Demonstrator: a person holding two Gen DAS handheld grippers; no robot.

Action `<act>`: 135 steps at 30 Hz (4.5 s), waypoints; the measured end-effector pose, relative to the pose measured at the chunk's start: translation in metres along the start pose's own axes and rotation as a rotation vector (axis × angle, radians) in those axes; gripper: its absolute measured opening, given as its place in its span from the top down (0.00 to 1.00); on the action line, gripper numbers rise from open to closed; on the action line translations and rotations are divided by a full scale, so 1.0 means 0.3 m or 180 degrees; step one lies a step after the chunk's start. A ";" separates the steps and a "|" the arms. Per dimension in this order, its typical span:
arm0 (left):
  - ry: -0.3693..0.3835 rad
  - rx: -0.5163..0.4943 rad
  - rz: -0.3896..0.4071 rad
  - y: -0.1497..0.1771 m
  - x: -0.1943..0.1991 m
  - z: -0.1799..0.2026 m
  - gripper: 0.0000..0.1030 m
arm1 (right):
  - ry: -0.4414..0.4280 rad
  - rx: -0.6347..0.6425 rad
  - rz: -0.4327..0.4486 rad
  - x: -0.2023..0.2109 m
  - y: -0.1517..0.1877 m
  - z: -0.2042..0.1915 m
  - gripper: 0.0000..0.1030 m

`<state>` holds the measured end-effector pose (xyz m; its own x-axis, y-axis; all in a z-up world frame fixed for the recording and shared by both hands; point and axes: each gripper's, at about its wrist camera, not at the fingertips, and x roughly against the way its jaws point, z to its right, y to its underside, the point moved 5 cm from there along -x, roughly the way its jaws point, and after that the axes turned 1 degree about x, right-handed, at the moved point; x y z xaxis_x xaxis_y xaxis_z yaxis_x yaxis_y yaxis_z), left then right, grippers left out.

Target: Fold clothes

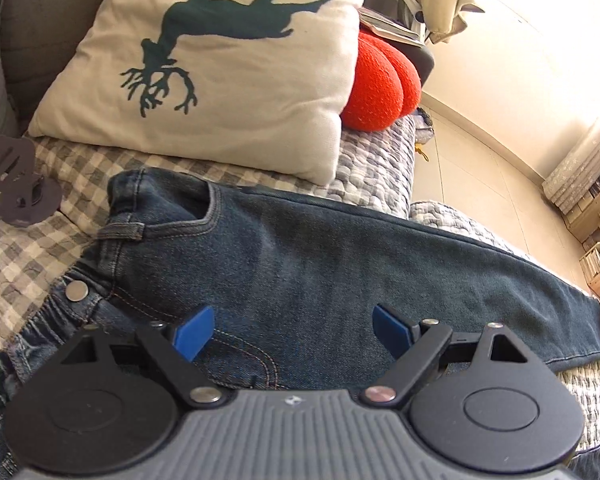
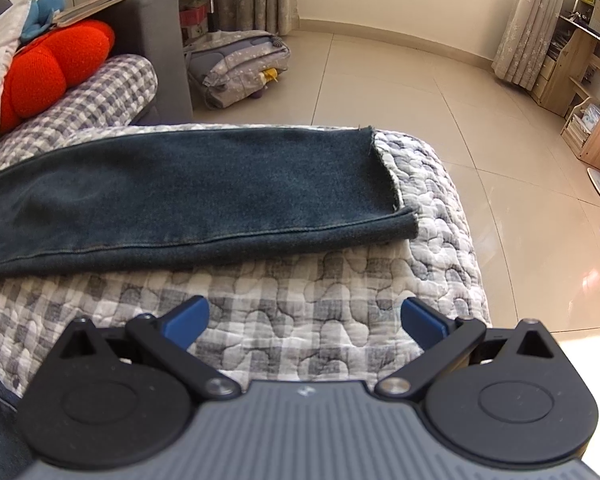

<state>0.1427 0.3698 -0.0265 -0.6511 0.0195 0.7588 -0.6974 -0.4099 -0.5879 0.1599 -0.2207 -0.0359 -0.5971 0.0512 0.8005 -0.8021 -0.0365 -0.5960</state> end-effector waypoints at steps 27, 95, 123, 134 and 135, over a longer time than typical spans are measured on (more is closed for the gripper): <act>0.0698 -0.2307 0.0361 0.453 -0.150 0.962 0.16 | -0.0650 -0.2090 0.0457 -0.150 -0.065 0.296 0.59; 0.0729 -0.1218 0.0295 0.350 -0.171 0.937 0.35 | -0.0163 -0.0429 0.0830 -0.306 -0.327 0.164 0.99; 0.0874 -0.1003 -0.0130 0.302 -0.125 0.820 0.22 | 0.0504 -0.0104 0.0810 -0.046 -0.197 -0.085 0.22; 0.0755 -0.0928 -0.0276 0.302 -0.180 0.776 0.21 | 0.0192 0.0055 0.0618 -0.069 -0.115 -0.269 0.19; 0.0746 -0.0943 -0.0269 0.304 -0.180 0.779 0.21 | 0.0218 0.0050 0.0581 -0.082 -0.106 -0.262 0.19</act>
<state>0.1842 0.1184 -0.0555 -0.6144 0.2639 0.7435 -0.7856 -0.1174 -0.6075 0.2002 -0.1423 -0.0416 -0.7316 0.1099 0.6729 -0.6809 -0.0670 -0.7293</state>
